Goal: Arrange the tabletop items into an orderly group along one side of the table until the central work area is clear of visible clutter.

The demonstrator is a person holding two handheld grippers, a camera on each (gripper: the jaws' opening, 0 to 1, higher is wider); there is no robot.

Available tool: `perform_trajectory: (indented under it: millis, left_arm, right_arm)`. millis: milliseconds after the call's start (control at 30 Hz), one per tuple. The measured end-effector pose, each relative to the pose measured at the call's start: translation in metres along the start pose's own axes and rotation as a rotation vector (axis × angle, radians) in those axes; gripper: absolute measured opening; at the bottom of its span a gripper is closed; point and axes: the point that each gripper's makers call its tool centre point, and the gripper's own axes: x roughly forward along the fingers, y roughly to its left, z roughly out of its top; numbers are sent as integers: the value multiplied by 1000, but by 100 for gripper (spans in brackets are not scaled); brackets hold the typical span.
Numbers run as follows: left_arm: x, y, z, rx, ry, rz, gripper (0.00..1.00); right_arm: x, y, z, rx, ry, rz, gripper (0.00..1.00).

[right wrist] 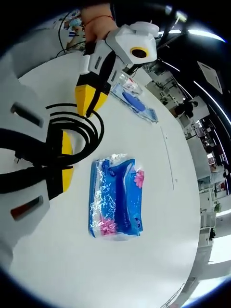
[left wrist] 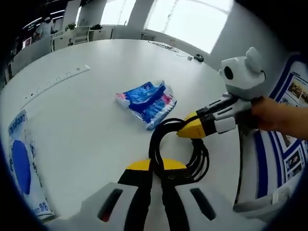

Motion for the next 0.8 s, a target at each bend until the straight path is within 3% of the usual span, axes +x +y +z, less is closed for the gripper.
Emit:
perform_trajectory:
  millis: [800]
  left_arm:
    - [11,3,-3,-41,-6,-4,4]
  right_arm:
    - [8,-10,-5,-35,15,-41,6]
